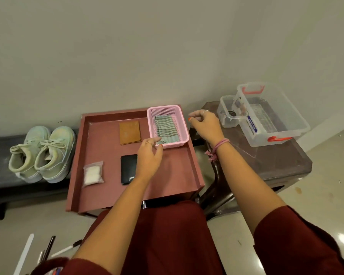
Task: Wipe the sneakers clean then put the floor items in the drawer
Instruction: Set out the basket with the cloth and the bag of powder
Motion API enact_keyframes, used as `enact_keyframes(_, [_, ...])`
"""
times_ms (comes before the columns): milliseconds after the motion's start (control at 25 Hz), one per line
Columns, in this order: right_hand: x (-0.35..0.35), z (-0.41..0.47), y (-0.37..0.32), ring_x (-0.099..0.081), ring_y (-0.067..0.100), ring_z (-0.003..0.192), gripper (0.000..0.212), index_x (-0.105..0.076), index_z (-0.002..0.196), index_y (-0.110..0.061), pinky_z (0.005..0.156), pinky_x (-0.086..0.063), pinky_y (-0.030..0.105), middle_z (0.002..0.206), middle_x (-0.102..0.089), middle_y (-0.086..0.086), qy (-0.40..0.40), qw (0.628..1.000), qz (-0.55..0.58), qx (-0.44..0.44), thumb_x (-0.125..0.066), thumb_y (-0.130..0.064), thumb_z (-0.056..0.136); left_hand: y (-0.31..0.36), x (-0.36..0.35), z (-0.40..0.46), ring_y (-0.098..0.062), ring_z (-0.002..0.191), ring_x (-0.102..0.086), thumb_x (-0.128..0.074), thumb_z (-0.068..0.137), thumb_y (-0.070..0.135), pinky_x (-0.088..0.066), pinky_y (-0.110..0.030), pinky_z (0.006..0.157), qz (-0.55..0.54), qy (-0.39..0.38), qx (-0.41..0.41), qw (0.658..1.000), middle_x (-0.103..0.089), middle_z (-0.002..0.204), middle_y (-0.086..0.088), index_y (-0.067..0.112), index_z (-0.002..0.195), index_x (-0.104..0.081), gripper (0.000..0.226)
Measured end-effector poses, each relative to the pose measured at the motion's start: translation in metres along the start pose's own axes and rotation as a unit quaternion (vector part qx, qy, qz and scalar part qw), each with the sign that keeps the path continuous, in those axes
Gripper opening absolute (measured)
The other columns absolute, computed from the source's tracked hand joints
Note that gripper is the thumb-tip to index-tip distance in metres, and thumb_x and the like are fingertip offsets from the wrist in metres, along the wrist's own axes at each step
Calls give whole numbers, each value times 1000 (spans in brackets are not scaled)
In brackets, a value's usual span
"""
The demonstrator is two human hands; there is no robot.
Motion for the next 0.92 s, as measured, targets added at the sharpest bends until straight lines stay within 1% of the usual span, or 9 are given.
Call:
enact_keyframes(120, [-63, -10, 1, -66, 19, 85, 10, -66, 93, -17, 85, -54, 33, 82, -67, 2, -39, 997, 49, -44, -63, -13, 84, -45, 41, -13, -11, 105, -54, -53, 94, 9, -39, -19, 91, -7, 51, 62, 997, -56, 122, -4, 11, 122, -62, 29])
enact_keyframes(200, [-106, -12, 5, -64, 20, 88, 16, -67, 100, -14, 87, -54, 35, 87, -67, 4, -64, 992, 72, -84, -62, -11, 85, -72, 60, -19, -9, 103, -51, -53, 94, 9, -34, -11, 86, -1, 64, 98, 993, -54, 120, -3, 12, 122, -60, 30])
enact_keyframes(280, [-142, -10, 6, -63, 23, 94, 25, -66, 109, -9, 86, -54, 34, 100, -68, 6, -75, 989, 69, -109, -63, -11, 84, -95, 76, -21, -13, 108, -54, -52, 94, 9, -38, -16, 90, -1, 71, 125, 990, -54, 119, -3, 10, 123, -59, 30])
enact_keyframes(360, [-175, -4, 8, -62, 28, 105, 33, -62, 117, -7, 95, -50, 39, 112, -67, 12, -89, 988, 39, -120, -63, -16, 85, -120, 84, -19, -19, 113, -54, -52, 93, 8, -42, -26, 97, -9, 70, 154, 986, -55, 124, -7, 7, 124, -57, 31])
enact_keyframes(440, [-203, 3, 8, -56, 30, 117, 40, -58, 123, -1, 101, -43, 37, 122, -62, 16, -113, 986, -27, -117, -60, -21, 89, -142, 88, -16, -21, 116, -53, -53, 93, 9, -43, -32, 100, -4, 62, 184, 981, -54, 129, -11, 5, 128, -54, 35])
enact_keyframes(600, [-251, 18, 14, -56, 33, 112, 40, -53, 118, 7, 81, -42, 30, 114, -60, 20, -160, 969, -143, -126, -56, -24, 92, -175, 83, -7, -26, 121, -52, -58, 92, 12, -38, -26, 97, 2, 25, 257, 966, -54, 128, -13, -4, 134, -46, 46])
enact_keyframes(680, [-268, 26, 21, -55, 34, 114, 44, -49, 121, 7, 86, -44, 31, 122, -57, 22, -160, 962, -173, -137, -56, -24, 92, -191, 74, -2, -29, 117, -53, -62, 90, 20, -39, -26, 92, 2, 0, 298, 955, -56, 119, -13, -7, 131, -46, 51])
enact_keyframes(800, [-285, 38, 32, -46, 35, 122, 52, -45, 126, 5, 99, -39, 35, 133, -45, 23, -133, 957, -208, -153, -58, -31, 90, -213, 58, 6, -34, 113, -54, -67, 84, 42, -45, -40, 96, 31, -36, 334, 941, -56, 123, -18, -7, 128, -46, 69])
enact_keyframes(920, [-295, 48, 40, -40, 36, 125, 58, -45, 128, 1, 104, -33, 37, 137, -38, 21, -120, 952, -229, -165, -62, -36, 87, -216, 46, 9, -35, 114, -52, -70, 75, 57, -45, -47, 96, 65, -56, 335, 938, -53, 125, -18, -4, 128, -46, 85])
Point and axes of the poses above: each hand's wrist, its own z-axis towards the middle knuckle, its own x-axis out of the back of the hand, y = z × x, the point moved 9 cm from there along z, towards the middle knuckle
